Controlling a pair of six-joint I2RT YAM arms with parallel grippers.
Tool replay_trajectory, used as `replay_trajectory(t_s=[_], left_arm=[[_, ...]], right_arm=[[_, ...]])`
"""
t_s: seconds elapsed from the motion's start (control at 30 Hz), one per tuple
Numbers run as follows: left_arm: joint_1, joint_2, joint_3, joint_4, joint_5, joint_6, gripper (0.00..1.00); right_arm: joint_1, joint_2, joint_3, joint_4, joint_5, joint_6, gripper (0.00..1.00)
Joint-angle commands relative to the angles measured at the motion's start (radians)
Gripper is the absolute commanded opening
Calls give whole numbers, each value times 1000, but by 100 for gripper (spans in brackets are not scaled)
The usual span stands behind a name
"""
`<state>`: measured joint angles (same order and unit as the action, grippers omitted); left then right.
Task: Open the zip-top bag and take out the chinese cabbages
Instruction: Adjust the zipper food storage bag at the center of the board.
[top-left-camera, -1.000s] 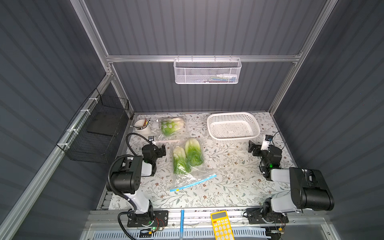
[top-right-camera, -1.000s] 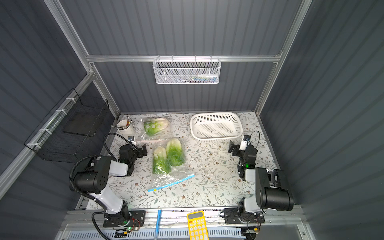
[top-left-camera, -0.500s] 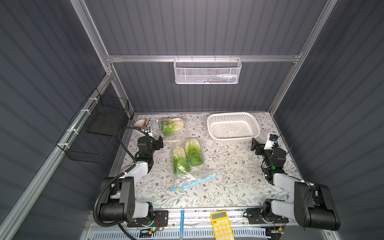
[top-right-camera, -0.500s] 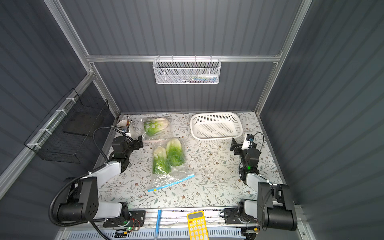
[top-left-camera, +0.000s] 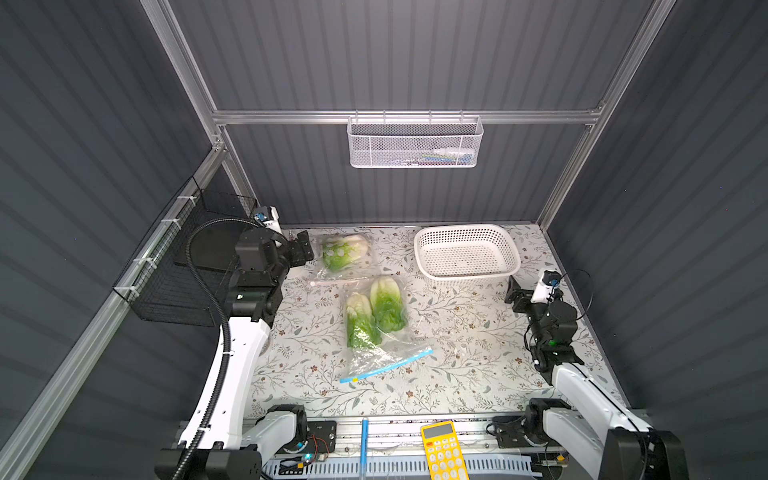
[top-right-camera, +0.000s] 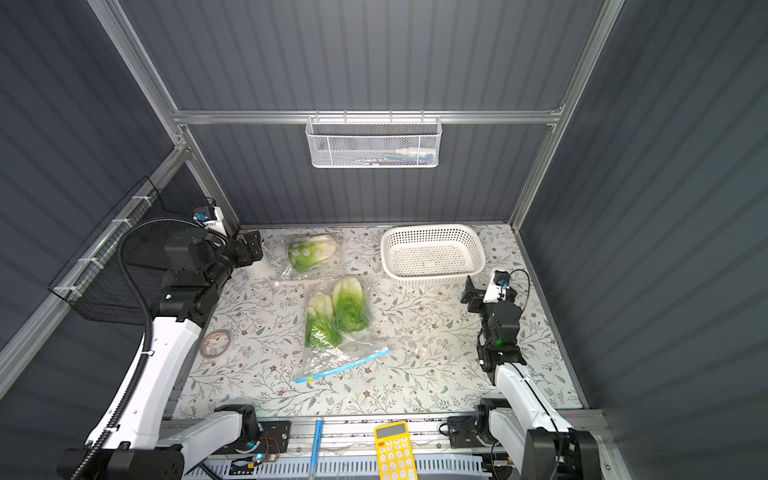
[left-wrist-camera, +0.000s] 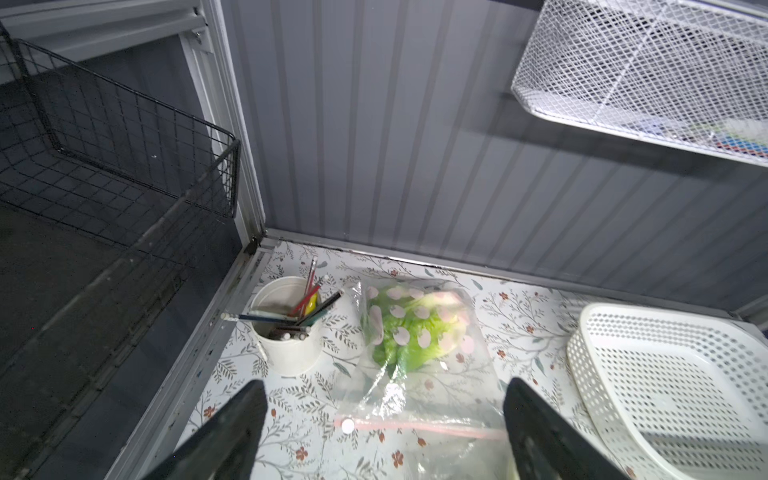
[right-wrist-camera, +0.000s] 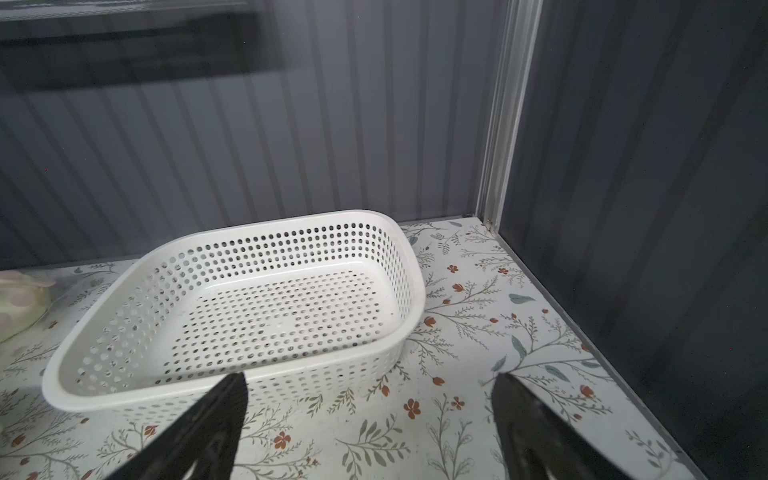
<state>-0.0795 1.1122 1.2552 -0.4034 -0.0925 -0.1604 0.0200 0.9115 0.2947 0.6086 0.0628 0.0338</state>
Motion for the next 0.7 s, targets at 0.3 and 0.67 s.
replay_trajectory(t_s=[0.3,0.67], left_arm=[[-32,-45,-277,-22,145,33,89],[-34,-132,-371,12,141,28,88]], right_arm=[[439,-63,264,-512,138,-164,91],[862,41,475,-867,132,-149,89]])
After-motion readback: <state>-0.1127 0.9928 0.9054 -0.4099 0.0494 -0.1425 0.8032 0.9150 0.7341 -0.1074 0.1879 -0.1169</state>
